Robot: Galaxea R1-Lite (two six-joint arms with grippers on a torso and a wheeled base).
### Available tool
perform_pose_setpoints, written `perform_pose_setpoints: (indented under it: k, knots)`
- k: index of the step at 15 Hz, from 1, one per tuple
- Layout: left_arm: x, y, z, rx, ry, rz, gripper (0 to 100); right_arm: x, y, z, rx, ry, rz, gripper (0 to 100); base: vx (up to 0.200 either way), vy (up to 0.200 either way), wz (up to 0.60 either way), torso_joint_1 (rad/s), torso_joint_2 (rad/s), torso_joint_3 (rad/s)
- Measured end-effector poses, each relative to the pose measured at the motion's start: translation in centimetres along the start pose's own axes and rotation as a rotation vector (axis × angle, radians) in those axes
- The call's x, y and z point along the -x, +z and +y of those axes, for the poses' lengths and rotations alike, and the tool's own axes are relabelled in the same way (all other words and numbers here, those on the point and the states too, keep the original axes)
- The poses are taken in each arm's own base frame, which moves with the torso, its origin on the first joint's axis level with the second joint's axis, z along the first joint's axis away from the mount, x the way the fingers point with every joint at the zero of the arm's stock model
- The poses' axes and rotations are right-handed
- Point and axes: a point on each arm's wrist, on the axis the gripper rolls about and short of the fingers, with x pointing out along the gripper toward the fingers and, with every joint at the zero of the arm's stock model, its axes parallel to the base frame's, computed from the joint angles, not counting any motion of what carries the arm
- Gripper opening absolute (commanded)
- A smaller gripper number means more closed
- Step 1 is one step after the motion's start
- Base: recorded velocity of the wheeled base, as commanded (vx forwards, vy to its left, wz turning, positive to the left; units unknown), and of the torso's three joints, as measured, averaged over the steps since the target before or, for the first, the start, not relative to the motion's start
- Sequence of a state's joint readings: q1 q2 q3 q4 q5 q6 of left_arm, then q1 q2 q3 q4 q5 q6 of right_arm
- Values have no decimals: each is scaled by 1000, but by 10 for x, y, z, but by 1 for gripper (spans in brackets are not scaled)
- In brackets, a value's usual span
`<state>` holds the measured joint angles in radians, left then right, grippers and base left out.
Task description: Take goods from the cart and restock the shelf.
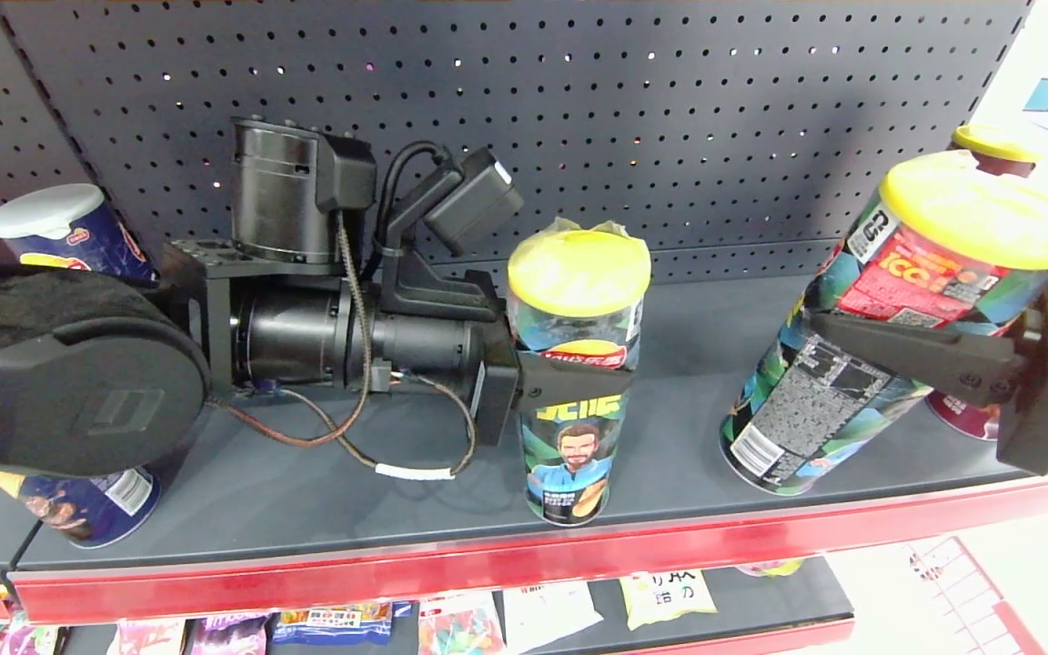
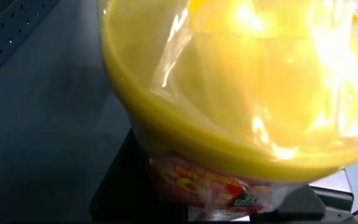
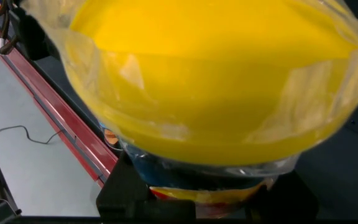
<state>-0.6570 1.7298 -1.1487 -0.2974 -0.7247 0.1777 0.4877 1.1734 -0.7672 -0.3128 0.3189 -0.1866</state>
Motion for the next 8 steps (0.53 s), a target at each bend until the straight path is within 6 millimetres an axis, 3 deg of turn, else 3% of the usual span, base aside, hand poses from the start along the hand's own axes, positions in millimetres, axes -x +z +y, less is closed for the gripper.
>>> perform_pose_setpoints:
  k: [7,8]
  knots:
    - [-4,-8,-4,2,-10,6,0,0,1,0,2,-1,-5,0,0,0,0,0,0,0]
    - [-3,-8,-5,3,-9,8,100,0,1,0,2,-2,-5,0,0,0,0,0,0,0]
